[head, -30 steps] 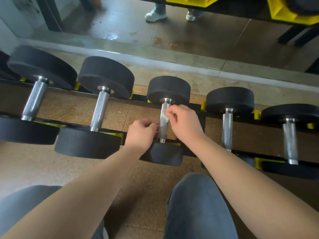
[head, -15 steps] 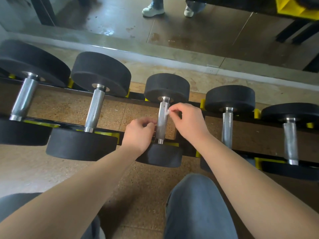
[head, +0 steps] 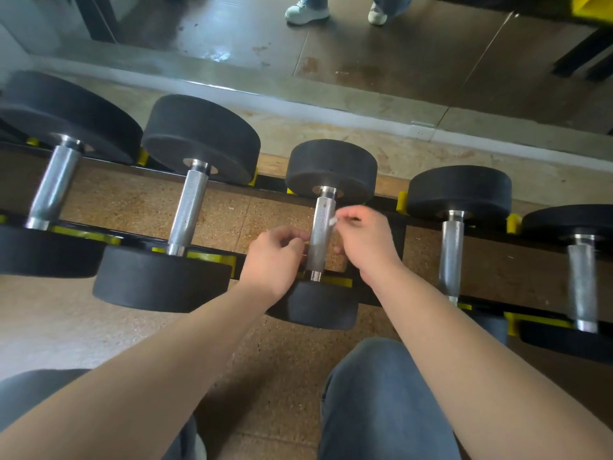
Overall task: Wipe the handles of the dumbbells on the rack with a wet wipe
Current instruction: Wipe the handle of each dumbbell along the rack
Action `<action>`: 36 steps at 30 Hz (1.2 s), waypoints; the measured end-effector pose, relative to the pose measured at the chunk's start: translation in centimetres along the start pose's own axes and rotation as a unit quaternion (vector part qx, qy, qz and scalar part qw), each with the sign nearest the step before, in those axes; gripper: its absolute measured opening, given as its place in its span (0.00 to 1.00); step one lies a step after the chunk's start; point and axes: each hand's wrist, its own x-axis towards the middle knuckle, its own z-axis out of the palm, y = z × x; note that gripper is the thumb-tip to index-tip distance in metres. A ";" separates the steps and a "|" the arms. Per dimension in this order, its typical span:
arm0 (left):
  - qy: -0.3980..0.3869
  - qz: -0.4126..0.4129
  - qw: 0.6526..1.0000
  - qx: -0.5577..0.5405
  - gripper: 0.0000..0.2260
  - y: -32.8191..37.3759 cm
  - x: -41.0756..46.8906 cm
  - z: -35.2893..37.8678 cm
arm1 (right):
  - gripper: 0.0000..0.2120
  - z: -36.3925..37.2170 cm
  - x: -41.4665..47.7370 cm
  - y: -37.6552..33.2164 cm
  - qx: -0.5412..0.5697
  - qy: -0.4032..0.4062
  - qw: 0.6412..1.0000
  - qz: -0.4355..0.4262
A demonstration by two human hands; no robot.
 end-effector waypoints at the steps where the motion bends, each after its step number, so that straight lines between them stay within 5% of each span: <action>1: 0.000 -0.002 1.000 -0.002 0.12 0.1 -0.1 0.0 | 0.11 0.1 0.4 -0.4 0.028 0.005 1.000 0.010; 3: -0.001 -0.003 1.000 -0.004 0.12 0.1 -0.1 0.0 | 0.13 0.0 0.8 -0.5 0.042 -0.011 0.999 0.025; 9: -0.002 -0.002 1.000 -0.007 0.12 0.0 0.0 -0.1 | 0.07 -1.4 -0.4 0.9 -0.150 -0.209 0.965 0.059; 12: -0.001 -0.001 1.000 -0.006 0.12 0.2 0.0 -0.1 | 0.09 -0.8 0.0 0.2 -0.181 -0.184 0.963 0.074; 14: 0.001 -0.003 1.000 0.000 0.13 0.3 -0.1 -0.2 | 0.11 -0.3 0.9 -0.6 -0.054 -0.122 0.985 0.113; 16: 0.002 -0.004 1.000 -0.001 0.13 0.3 -0.1 -0.2 | 0.14 -0.2 2.0 -1.2 0.132 -0.097 0.975 0.148; 18: 0.001 -0.004 1.000 -0.003 0.13 0.2 0.0 -0.2 | 0.13 -0.5 2.2 -1.2 0.190 -0.111 0.963 0.156; 24: -0.009 -0.004 1.000 -0.015 0.13 0.0 0.1 -0.2 | 0.09 -1.5 -0.2 0.7 -0.117 -0.263 0.949 0.130; 30: -0.013 -0.009 1.000 -0.020 0.13 0.0 0.1 -0.3 | 0.11 -0.5 0.4 0.2 0.044 -0.113 0.980 0.155; 36: -0.014 -0.010 1.000 -0.019 0.13 0.0 0.1 -0.3 | 0.05 -1.2 -1.3 -0.8 -0.297 -0.222 0.928 0.023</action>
